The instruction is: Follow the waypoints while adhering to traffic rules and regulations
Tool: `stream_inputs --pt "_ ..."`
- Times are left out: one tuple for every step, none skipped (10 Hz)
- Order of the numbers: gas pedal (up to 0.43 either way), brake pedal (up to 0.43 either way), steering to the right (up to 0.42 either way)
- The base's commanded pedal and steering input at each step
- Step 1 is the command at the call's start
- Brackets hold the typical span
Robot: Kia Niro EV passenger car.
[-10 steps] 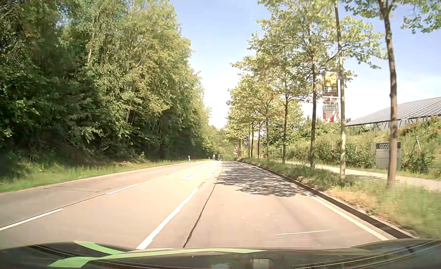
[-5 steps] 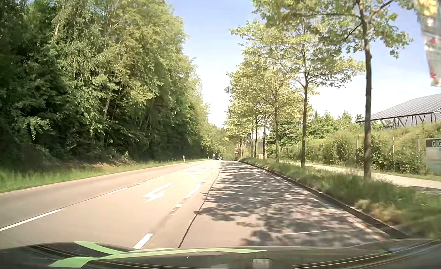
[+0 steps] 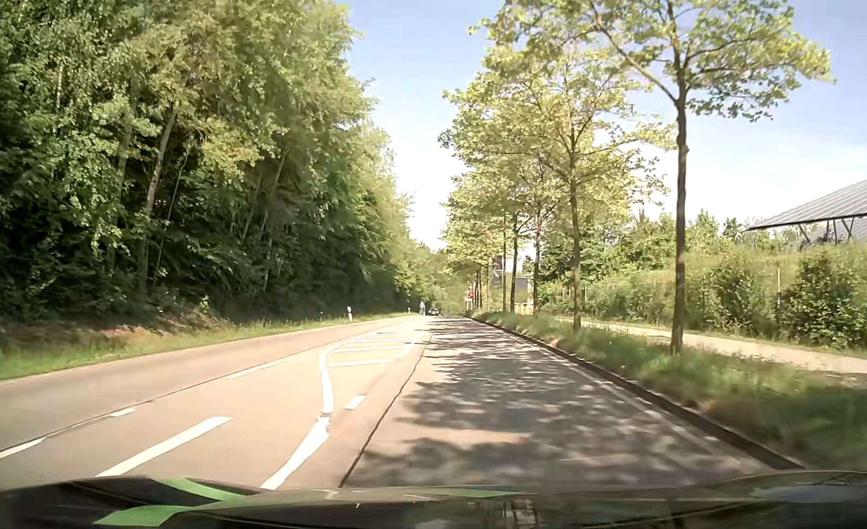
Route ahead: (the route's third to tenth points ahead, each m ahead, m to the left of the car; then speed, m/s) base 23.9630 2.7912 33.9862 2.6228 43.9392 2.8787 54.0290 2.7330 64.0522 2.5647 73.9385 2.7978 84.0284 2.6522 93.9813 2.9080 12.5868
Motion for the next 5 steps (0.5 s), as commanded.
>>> stream_inputs --pt "0.0 0.0 -0.005" --pt "0.0 0.0 -0.005" --pt "0.0 0.0 -0.005" --pt "0.0 0.0 -0.005" --pt "0.0 0.0 -0.005"
